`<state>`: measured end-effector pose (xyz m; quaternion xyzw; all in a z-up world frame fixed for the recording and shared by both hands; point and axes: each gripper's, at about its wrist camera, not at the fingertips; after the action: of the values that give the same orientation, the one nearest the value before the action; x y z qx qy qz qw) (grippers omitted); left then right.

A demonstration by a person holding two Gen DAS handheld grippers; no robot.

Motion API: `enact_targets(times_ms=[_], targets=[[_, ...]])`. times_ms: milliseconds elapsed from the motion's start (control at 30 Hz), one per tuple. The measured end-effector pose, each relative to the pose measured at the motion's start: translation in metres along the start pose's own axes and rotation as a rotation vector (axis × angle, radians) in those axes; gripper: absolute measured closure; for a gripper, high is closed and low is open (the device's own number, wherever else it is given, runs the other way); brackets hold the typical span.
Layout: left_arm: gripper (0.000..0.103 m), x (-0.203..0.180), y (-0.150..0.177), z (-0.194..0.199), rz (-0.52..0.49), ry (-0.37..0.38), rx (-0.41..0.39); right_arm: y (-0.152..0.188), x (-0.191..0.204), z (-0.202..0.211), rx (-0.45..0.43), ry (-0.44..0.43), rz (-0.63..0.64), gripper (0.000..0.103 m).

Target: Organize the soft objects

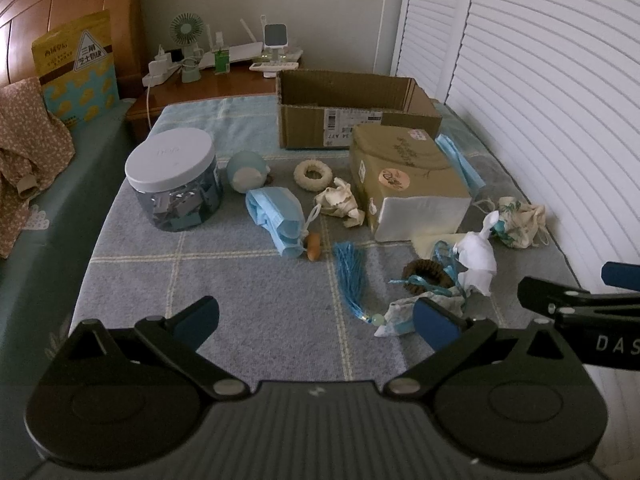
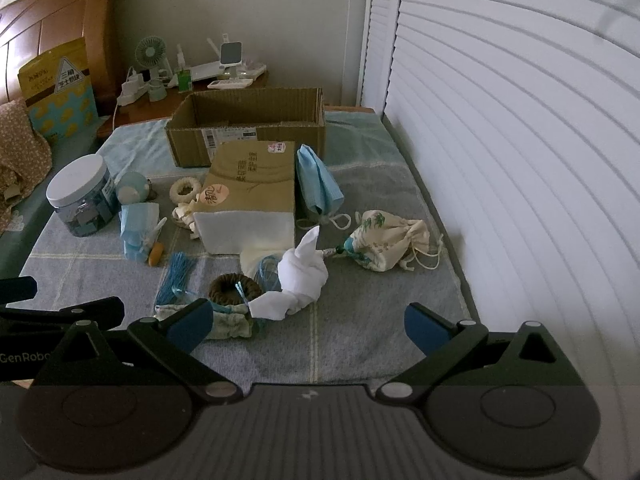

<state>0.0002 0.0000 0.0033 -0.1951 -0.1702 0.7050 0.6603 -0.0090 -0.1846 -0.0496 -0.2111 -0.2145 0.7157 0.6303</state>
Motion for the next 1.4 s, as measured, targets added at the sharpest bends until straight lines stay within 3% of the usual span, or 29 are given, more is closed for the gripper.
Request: enact_targets(times_ms=[1400], targets=[[0.001, -0.0009, -0.0012, 0.0018, 0.001, 0.000, -0.009, -0.0013, -0.0009, 0.0030, -0.016, 0.000, 0.002, 0.000]])
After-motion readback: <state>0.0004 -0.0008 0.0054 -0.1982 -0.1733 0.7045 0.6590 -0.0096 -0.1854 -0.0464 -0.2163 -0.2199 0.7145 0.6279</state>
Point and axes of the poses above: each gripper's, at about its wrist camera, not at the fingertips, and z roughly against the way its jaws point, x to its left, y to its underside, and after that the axes turned 11 degrees about x, right-handed
